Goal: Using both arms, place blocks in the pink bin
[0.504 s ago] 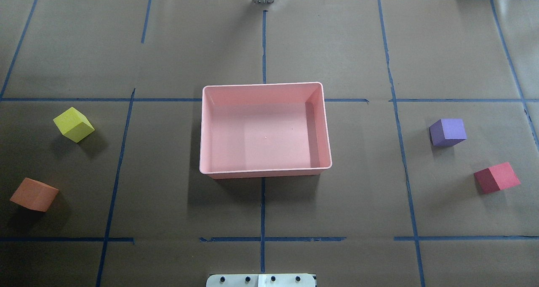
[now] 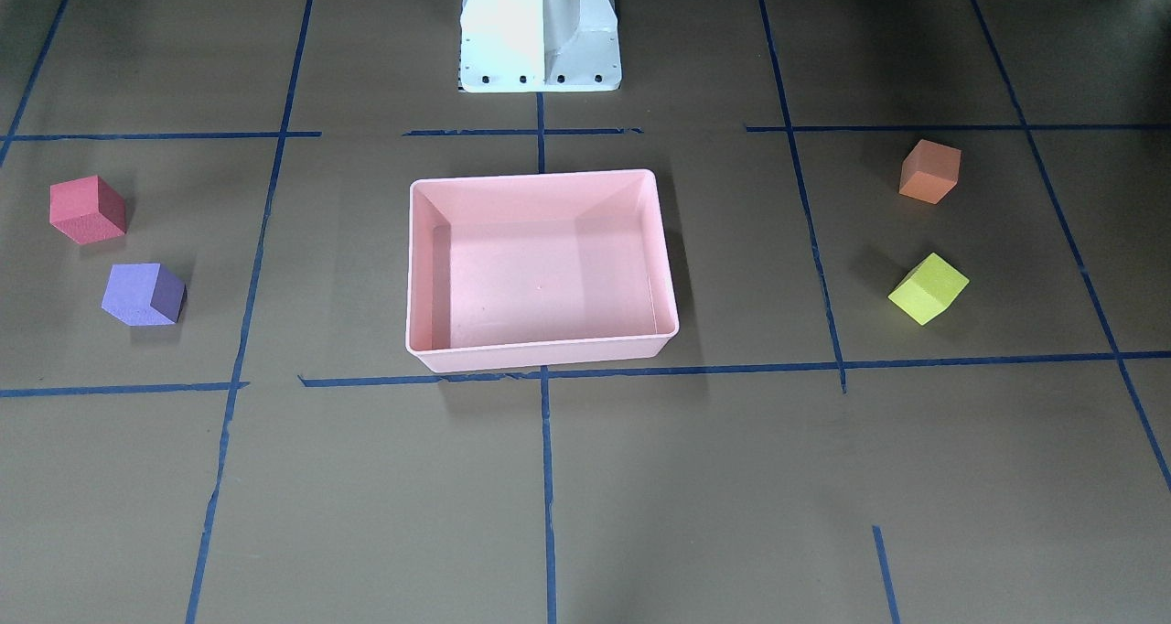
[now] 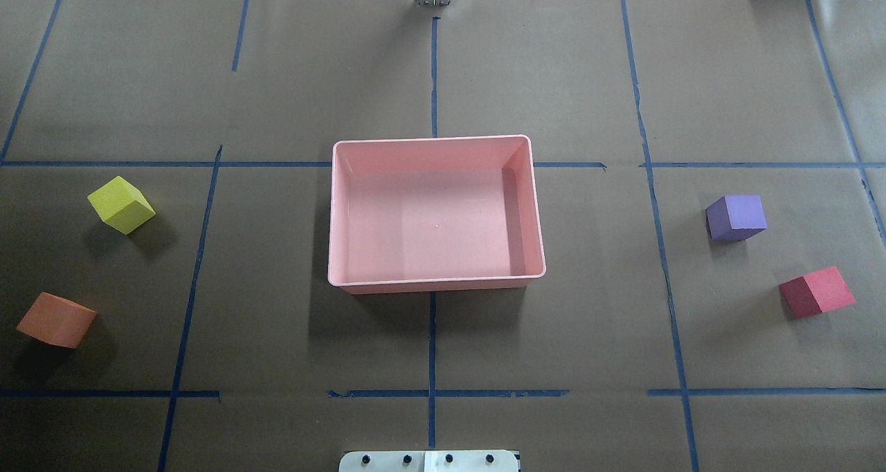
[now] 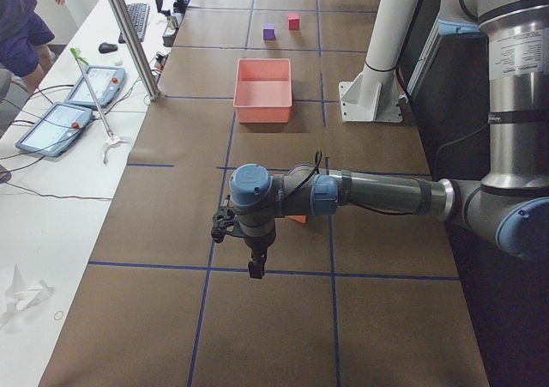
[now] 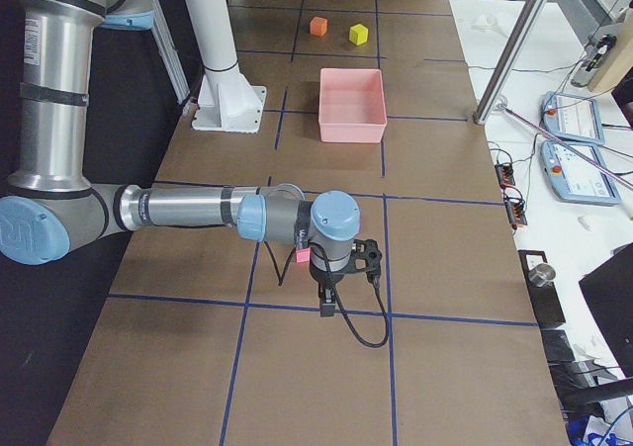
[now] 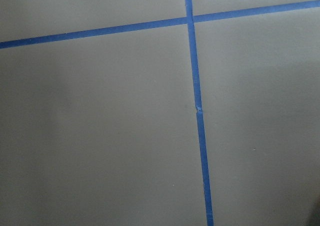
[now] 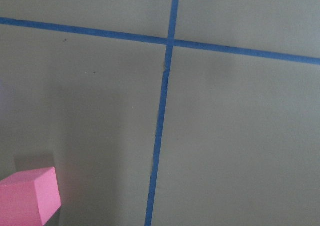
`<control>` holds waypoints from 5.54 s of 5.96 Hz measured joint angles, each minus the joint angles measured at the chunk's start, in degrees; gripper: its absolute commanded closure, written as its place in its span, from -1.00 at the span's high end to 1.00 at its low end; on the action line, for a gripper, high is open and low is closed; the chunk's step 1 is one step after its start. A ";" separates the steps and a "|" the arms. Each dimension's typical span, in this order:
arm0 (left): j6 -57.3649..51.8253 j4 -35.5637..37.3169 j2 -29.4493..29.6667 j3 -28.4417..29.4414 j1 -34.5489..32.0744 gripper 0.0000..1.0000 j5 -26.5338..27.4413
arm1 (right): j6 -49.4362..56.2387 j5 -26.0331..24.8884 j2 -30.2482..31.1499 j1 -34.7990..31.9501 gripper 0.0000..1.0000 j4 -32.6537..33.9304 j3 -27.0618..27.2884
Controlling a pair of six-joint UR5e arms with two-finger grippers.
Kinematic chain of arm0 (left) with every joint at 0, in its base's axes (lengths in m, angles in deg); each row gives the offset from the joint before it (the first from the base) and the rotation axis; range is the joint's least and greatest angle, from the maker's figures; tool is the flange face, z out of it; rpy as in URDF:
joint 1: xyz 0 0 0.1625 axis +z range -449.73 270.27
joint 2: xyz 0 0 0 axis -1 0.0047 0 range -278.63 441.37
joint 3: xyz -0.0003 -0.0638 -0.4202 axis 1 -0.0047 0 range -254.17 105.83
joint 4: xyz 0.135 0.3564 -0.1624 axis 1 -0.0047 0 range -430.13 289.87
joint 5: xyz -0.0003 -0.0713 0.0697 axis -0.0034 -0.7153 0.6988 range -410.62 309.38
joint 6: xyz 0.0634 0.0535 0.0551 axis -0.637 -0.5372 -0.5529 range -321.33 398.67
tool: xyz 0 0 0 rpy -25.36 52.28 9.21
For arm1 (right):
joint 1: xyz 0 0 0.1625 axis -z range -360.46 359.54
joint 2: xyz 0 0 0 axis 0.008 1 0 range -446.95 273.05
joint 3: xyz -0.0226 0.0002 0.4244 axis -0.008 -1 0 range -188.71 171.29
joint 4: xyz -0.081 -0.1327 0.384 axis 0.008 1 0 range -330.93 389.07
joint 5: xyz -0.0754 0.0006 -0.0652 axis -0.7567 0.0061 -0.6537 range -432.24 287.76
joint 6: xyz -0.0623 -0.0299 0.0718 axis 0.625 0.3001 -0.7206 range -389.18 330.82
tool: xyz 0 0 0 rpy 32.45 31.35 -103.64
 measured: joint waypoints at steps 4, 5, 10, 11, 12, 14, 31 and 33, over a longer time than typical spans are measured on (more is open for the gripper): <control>0.18 -4.49 7.77 4.37 0.60 1.00 -0.34 | -23.59 -1.30 -7.47 15.31 1.00 -11.31 1.23; 0.18 -4.58 7.88 4.30 0.60 1.00 -0.37 | -32.52 -3.57 -7.82 20.48 1.00 -16.97 0.66; 0.10 -4.62 7.93 3.58 0.61 1.00 -0.38 | -52.99 -15.17 -7.29 37.80 1.00 -30.51 -3.32; 0.08 -4.64 7.91 3.43 0.61 1.00 -0.41 | -52.93 -15.37 -7.32 38.36 0.99 -32.67 -5.54; 0.03 -4.68 7.87 3.31 0.61 1.00 -0.42 | -52.89 -15.43 -7.45 38.93 0.11 -34.77 -7.58; 0.01 -4.70 7.85 3.26 0.61 1.00 -0.41 | -52.81 -15.22 -7.80 39.51 -0.66 -35.86 -8.62; 4.45 -19.72 10.27 4.34 14.63 1.00 -0.28 | -67.70 -22.77 -51.26 50.37 1.00 13.52 1.70; 11.77 -25.48 11.27 4.58 21.01 1.00 0.04 | -53.05 -16.69 -44.12 41.23 1.00 13.26 5.12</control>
